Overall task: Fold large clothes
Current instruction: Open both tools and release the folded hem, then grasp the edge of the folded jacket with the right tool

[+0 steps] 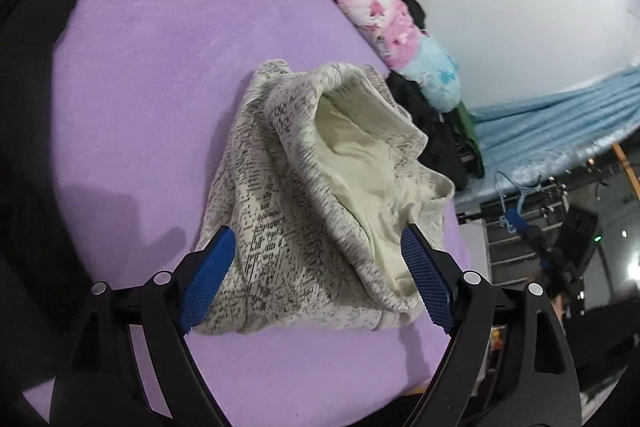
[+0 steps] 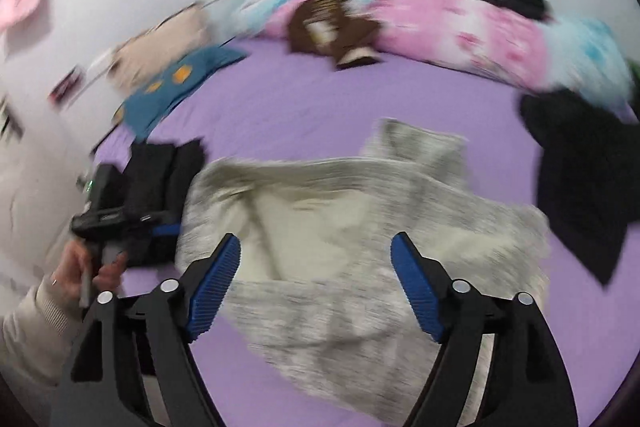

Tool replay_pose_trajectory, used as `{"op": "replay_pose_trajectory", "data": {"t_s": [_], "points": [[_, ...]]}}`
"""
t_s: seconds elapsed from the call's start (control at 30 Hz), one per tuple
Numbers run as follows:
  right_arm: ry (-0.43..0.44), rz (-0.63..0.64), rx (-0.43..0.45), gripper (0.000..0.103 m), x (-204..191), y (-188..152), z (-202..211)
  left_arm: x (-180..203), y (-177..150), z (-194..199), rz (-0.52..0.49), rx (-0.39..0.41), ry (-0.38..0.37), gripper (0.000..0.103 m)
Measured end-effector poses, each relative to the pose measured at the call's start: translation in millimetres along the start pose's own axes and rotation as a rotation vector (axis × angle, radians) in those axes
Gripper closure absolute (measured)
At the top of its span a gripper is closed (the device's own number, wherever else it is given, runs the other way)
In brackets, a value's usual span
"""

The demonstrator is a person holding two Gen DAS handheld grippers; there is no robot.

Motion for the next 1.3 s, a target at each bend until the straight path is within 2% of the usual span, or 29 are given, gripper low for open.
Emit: {"op": "replay_pose_trajectory", "data": {"t_s": [0.07,0.13,0.3,0.4,0.47,0.5,0.6,0.63,0.73,0.8,0.87,0.9,0.97,1.1,1.3], "points": [[0.012,0.1,-0.033,0.018,-30.2,14.3,-15.7,-2.0,2.2,-0.6,-0.011,0.005,-0.021,0.022],[0.018,0.224,-0.083,0.017,-62.1,26.9,-38.7,-6.7,3.2,-2.6,-0.003,-0.003,-0.01,0.022],[0.034,0.469,-0.238,0.017,-124.3,28.2,-92.1,-18.2,9.2,-5.8,0.009,-0.043,0.022,0.02],[0.089,0.529,-0.258,0.017,-144.8,25.5,-101.3,-25.8,11.4,-8.6,0.008,-0.068,0.077,0.02],[0.128,0.549,-0.271,0.017,-154.7,23.7,-102.9,-28.1,12.6,-8.5,0.0,-0.079,0.076,0.02],[0.141,0.568,-0.285,0.017,-160.0,20.7,-104.8,-27.7,11.9,-10.4,-0.004,-0.093,0.07,0.02],[0.125,0.639,-0.348,0.017,-168.6,8.2,-116.2,-26.6,6.0,-16.3,0.025,-0.155,-0.012,0.02],[0.115,0.662,-0.359,0.021,-169.3,3.9,-120.0,-26.0,4.0,-17.7,0.016,-0.168,-0.014,0.02],[0.124,0.679,-0.422,0.051,-168.1,-11.0,-129.0,-25.5,-1.8,-20.9,-0.032,-0.197,0.012,0.02],[0.114,0.665,-0.464,0.056,-161.0,-16.6,-136.2,-28.5,-3.8,-20.3,-0.037,-0.205,0.022,0.019],[0.118,0.619,-0.495,0.074,-151.4,-17.9,-140.6,-33.9,-6.3,-19.8,-0.055,-0.217,0.044,0.019],[0.134,0.585,-0.49,0.076,-146.8,-15.7,-139.0,-36.4,-7.9,-19.6,-0.055,-0.227,0.041,0.019],[0.131,0.556,-0.468,0.09,-139.4,-8.2,-132.8,-40.4,-11.0,-18.4,-0.054,-0.245,0.034,0.019],[0.103,0.52,-0.424,0.092,-122.7,12.7,-117.2,-47.9,-16.0,-18.2,-0.074,-0.27,0.044,0.019],[-0.016,0.506,-0.387,0.093,-88.6,53.1,-99.3,-53.2,-17.2,-18.5,-0.078,-0.28,0.051,0.019]]}}
Point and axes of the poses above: each gripper's, at about its wrist camera, not at the fingertips, and z roughly against the way its jaws point, x to its right, y to its top, the point moved 5 cm from there along -z, roughly the way its jaws point, and after that the axes turned 11 degrees about z, right-handed, at the moved point
